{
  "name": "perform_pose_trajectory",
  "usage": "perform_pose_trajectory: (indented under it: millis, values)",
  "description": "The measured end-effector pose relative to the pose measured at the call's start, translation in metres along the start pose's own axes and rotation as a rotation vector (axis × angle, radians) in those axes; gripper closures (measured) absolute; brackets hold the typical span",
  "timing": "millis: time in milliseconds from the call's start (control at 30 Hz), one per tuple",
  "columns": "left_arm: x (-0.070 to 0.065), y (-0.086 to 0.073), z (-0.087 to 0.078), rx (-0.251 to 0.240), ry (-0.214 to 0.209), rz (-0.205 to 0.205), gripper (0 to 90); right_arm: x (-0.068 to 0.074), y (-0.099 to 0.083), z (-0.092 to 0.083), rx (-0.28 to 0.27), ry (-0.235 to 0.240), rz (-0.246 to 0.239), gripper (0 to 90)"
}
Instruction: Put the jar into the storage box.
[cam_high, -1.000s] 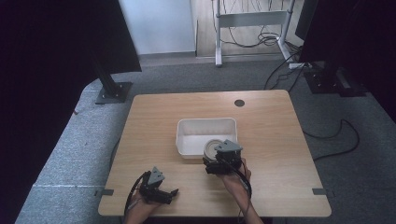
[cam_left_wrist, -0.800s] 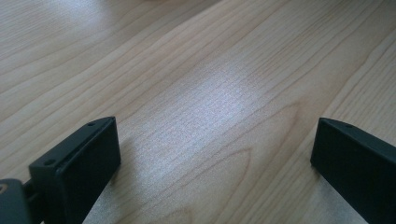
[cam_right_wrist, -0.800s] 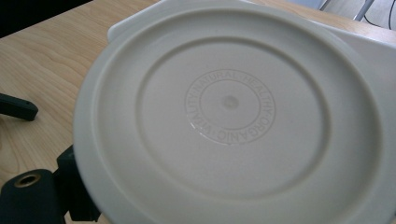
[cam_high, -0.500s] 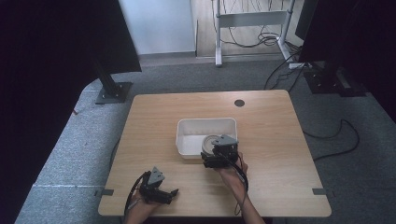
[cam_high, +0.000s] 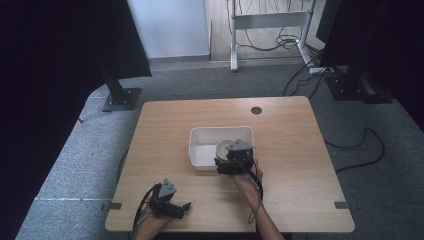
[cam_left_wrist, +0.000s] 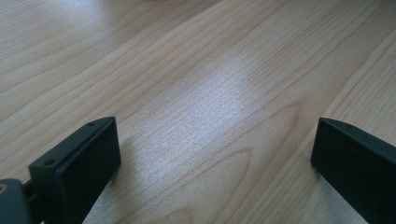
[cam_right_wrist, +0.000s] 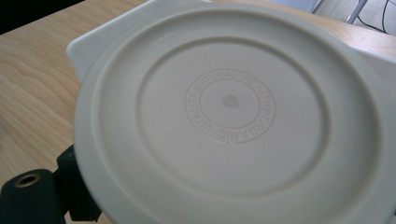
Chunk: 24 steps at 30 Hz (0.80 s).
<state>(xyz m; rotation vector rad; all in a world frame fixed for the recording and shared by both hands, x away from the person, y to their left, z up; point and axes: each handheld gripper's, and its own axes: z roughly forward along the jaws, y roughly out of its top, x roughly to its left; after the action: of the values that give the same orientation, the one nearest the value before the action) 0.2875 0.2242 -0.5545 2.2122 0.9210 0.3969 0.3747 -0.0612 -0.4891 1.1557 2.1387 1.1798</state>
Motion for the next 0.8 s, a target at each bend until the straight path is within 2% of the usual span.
perform_pose_trajectory:
  millis: [467, 800]
  values:
    - [0.0, 0.0, 0.0, 0.0, 0.0, -0.001, 1.1, -0.005, 0.006, 0.016, 0.006, -0.015, -0.003, 9.0]
    - [0.0, 0.0, 0.0, 0.0, -0.001, -0.001, 1.1, -0.004, 0.004, 0.038, 0.033, -0.021, 0.004, 9.0]
